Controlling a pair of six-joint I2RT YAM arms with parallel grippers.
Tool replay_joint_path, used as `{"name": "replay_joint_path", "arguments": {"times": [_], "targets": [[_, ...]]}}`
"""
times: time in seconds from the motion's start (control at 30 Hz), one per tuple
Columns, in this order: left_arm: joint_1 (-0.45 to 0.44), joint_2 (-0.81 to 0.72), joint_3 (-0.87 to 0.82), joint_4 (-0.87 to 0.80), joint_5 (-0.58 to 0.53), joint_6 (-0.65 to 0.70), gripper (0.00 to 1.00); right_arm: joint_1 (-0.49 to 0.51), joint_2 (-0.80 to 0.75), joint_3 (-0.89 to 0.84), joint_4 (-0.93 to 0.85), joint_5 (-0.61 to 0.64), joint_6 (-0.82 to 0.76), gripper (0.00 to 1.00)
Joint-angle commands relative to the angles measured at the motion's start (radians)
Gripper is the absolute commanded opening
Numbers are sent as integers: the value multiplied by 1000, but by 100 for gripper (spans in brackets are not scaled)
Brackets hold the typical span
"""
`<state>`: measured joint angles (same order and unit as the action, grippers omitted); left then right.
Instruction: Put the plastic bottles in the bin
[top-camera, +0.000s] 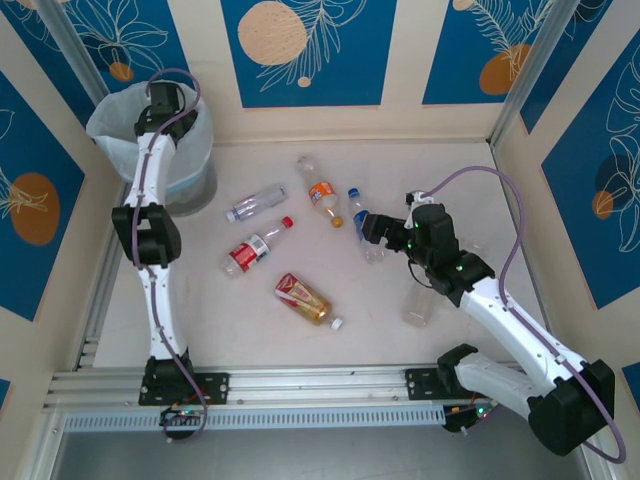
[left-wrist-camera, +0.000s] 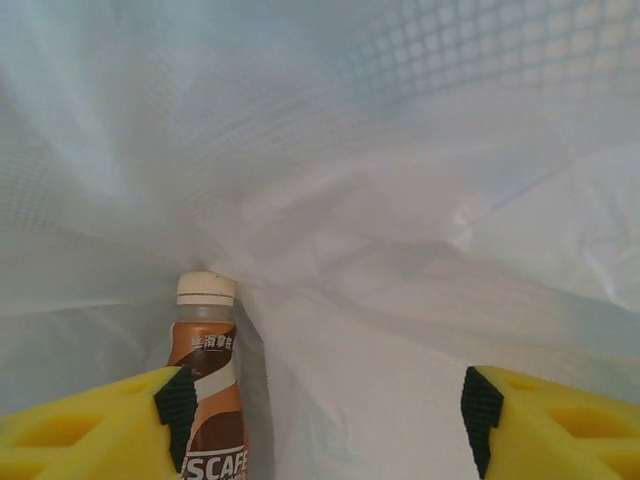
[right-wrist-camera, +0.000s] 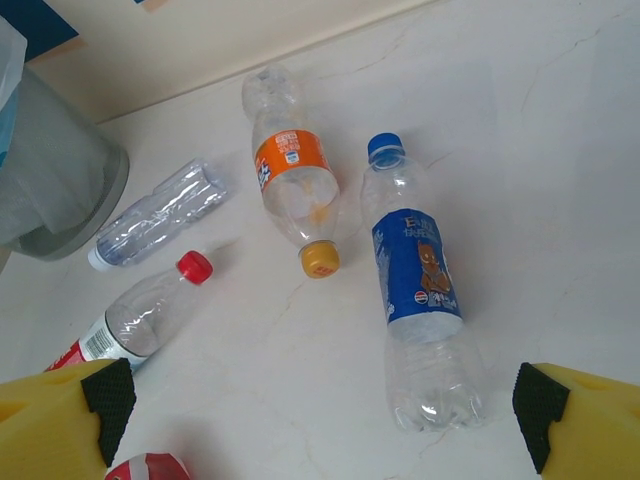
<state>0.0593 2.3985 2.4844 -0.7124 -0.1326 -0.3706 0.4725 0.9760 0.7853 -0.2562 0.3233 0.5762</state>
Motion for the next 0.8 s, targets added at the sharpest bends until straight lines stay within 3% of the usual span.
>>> {"name": "replay_joint_path", "arguments": {"times": [0.0, 0.17, 0.2, 0.4, 0.63, 0.77], "targets": [[12, -104, 38, 0, 53, -1, 78, 8, 13, 25, -1, 18, 1, 99], [13, -159, 38, 7, 109, 2, 89, -10, 37, 28, -87, 58, 38, 99], [12, -170, 38, 9, 132, 3, 98, -19, 42, 32, -124, 70, 50, 99], [11, -206, 27, 11, 247, -7, 99, -112, 53, 30, -330, 164, 133, 99], [13, -230, 25, -3, 248, 0, 99, -236, 1, -17, -351, 97, 131, 99], [11, -294, -41, 20, 352, -18, 99, -327, 8, -32, -382, 38, 114, 100]]}}
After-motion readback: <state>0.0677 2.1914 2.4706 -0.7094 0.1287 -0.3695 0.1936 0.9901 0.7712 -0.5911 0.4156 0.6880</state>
